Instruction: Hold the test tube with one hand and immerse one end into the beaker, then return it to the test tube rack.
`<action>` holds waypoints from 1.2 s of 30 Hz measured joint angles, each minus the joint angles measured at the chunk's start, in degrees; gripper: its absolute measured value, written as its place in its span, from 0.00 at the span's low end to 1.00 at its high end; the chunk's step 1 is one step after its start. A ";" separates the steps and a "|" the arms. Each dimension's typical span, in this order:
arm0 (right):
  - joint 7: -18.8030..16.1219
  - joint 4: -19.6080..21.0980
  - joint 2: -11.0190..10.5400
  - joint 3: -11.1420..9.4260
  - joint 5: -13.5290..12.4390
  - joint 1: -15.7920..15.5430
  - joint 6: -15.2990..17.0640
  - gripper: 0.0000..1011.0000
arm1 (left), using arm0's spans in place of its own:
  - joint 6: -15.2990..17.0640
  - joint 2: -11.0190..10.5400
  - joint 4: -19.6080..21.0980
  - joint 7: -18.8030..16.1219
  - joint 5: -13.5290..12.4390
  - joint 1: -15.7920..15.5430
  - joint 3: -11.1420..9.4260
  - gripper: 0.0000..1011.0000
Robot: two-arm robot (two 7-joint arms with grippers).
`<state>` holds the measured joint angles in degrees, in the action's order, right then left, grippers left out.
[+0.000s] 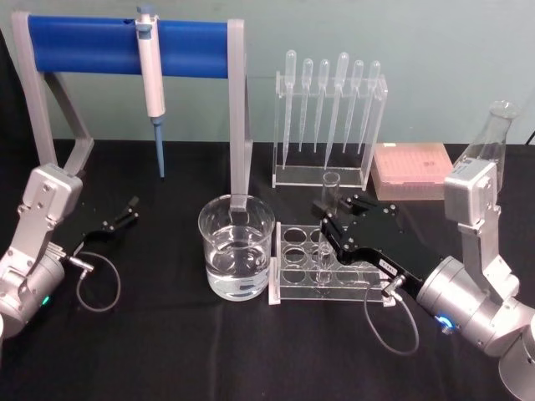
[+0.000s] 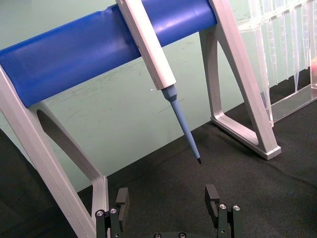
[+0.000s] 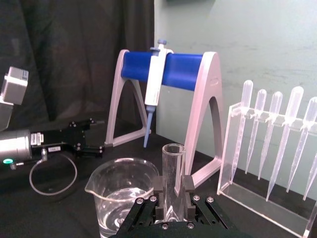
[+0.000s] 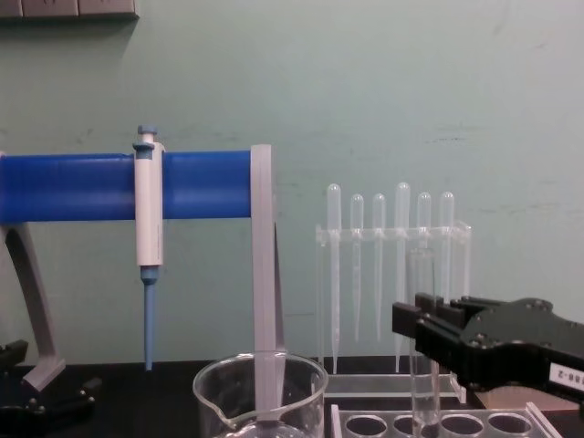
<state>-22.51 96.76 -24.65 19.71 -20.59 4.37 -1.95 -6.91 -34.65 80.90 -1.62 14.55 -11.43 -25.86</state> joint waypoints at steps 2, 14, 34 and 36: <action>-0.04 -0.14 0.01 0.03 0.12 -0.01 -0.02 0.22 | 0.00 0.00 0.00 0.00 0.00 0.00 0.00 0.99; -0.43 -0.74 0.34 0.32 0.87 -0.80 0.29 0.37 | 0.00 0.00 0.00 0.00 0.00 0.00 0.00 0.99; 9.16 10.01 -3.65 -12.48 1.95 -17.49 -0.94 0.97 | 0.00 0.00 0.00 0.00 0.00 0.00 0.00 0.99; 12.02 9.36 -2.83 -13.96 3.96 -17.71 -1.18 0.99 | 0.00 0.00 0.00 0.00 0.00 0.00 0.00 0.99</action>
<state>-10.50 106.12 -27.48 5.75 -16.63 -13.34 -3.13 -6.90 -34.65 80.90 -1.62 14.55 -11.43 -25.86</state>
